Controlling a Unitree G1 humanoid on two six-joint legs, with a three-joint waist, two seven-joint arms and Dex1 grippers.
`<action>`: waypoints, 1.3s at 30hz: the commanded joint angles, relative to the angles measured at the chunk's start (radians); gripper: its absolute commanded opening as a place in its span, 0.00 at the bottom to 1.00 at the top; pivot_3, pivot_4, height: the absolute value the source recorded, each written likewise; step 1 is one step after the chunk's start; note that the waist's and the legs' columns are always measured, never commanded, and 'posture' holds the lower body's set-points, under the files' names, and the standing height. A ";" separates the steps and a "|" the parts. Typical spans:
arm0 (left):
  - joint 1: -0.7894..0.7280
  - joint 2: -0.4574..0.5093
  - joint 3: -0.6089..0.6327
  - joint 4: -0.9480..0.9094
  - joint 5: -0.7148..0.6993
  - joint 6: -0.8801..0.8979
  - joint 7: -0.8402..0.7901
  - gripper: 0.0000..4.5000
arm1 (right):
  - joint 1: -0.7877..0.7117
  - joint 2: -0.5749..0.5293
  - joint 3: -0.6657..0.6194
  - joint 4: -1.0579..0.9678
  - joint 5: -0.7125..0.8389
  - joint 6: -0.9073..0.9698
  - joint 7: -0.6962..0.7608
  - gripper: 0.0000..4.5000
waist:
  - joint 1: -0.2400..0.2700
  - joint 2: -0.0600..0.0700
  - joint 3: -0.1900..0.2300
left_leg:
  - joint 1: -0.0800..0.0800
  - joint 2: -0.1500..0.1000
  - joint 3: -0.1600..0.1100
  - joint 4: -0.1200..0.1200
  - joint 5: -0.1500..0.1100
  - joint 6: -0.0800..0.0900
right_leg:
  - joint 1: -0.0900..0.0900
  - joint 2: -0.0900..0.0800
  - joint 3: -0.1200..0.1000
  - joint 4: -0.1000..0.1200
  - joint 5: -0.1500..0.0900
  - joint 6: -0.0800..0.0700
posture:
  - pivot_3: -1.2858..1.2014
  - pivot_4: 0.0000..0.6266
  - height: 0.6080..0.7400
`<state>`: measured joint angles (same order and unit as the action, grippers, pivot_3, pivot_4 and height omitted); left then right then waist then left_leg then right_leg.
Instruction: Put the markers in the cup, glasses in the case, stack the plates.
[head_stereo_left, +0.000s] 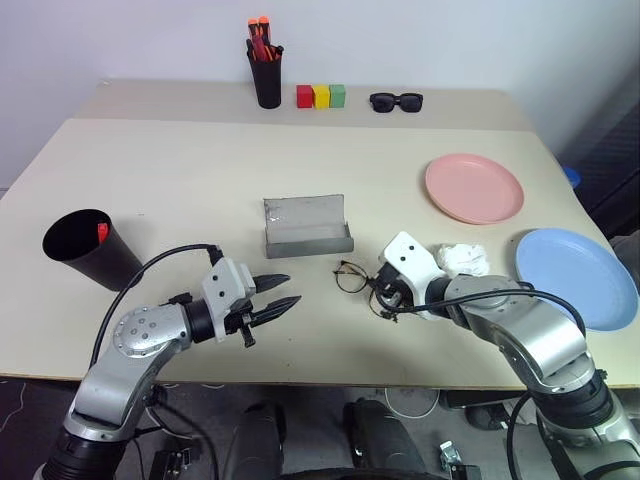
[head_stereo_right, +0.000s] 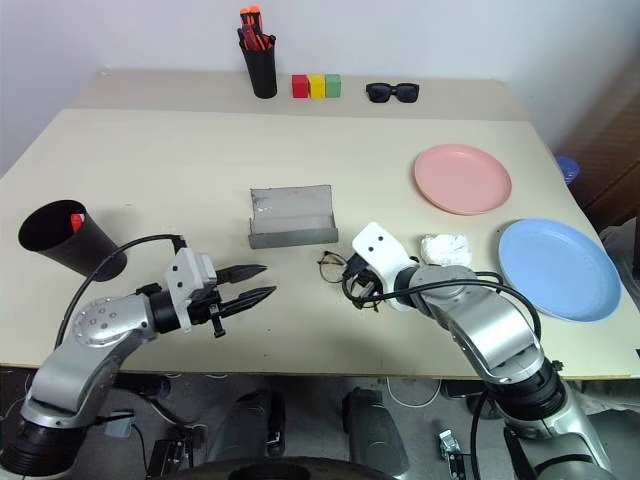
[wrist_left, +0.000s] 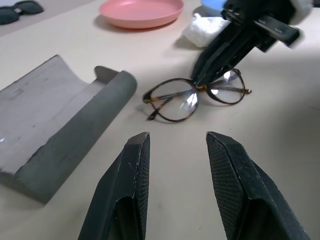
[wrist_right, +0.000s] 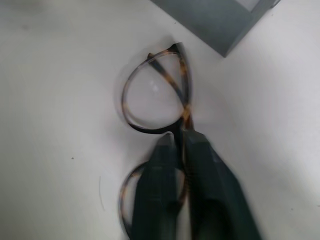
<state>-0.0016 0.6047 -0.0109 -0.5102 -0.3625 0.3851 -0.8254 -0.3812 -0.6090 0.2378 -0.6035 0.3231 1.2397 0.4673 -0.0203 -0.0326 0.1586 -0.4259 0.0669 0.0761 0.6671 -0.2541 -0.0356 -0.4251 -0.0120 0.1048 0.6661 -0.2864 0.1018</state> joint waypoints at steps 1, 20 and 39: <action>0.010 0.018 0.046 -0.047 -0.037 0.017 0.009 0.40 | -0.015 -0.007 -0.005 -0.021 0.007 0.008 0.000 0.01 | 0.000 0.000 0.000 | 0.000 0.000 0.000 0.000 0.000 0.000 | 0.000 0.000 0.000 0.000 0.000 0.000 | 0.52 0.24 0.89; 0.093 -0.096 0.160 0.012 -0.032 -0.049 0.215 0.40 | -0.411 -0.014 0.129 0.229 -0.133 -0.486 0.186 0.01 | -0.016 0.000 0.000 | 0.000 0.000 0.001 -0.001 0.000 0.000 | -0.001 0.000 0.000 -0.001 0.000 0.000 | 0.52 0.24 0.89; 0.246 -0.125 0.201 0.075 0.006 -0.217 0.219 0.40 | -0.530 0.260 0.274 0.914 -0.454 -1.060 0.272 0.01 | -0.025 0.001 0.001 | 0.000 0.000 0.002 -0.002 0.000 0.000 | -0.002 -0.001 0.000 0.000 0.000 0.000 | 0.52 0.24 0.89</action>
<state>0.2412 0.4837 0.1787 -0.4314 -0.3604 0.2003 -0.6074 -0.9060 -0.3381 0.5204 0.3355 -0.1126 0.2082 0.7290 -0.0451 -0.0311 0.1596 -0.4261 0.0670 0.0782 0.6652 -0.2541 -0.0356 -0.4267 -0.0134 0.1044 0.6660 -0.2855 0.1026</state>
